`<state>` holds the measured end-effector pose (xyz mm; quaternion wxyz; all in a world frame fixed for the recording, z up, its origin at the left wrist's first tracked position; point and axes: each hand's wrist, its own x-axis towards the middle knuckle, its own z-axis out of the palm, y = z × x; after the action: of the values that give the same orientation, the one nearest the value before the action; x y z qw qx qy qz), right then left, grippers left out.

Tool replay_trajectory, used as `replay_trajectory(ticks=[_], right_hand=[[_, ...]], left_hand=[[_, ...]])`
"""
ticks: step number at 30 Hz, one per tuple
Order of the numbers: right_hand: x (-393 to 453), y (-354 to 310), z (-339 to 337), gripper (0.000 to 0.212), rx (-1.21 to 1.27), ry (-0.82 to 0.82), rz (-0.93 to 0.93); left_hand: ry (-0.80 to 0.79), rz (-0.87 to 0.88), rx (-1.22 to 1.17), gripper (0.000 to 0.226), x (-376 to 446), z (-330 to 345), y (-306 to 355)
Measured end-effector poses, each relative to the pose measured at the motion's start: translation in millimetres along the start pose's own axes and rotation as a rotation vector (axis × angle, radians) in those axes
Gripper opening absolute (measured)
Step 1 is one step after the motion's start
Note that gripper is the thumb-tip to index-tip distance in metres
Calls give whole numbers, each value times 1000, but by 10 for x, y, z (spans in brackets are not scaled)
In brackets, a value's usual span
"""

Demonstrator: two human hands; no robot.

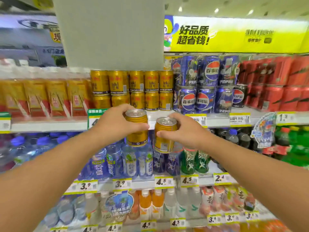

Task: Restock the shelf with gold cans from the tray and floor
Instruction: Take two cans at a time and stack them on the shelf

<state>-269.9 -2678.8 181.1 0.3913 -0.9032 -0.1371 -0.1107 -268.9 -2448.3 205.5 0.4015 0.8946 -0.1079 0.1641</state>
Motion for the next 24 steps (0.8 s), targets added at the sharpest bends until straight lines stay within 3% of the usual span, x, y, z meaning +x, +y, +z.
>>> replay_trajectory(ticks=[3,7,15,21,24], right_hand=[[239,-248,-232,61,-20,29,10],[635,-427,-450,87,-74,80,55],[1168,-364,-536,84,-22,65,96],[1438,-183,-391,86,49,79,153],[1536,-134,-289,77,74,90,175]], left_hand=[[58,-5,29,51,239,-220,241],[136,-26,45,60,492,-277,441],[199,-181,134,87,999,-70,579],[176,-242,164,84,1303,101,374],[145,-238,177,77,1385,175,285]])
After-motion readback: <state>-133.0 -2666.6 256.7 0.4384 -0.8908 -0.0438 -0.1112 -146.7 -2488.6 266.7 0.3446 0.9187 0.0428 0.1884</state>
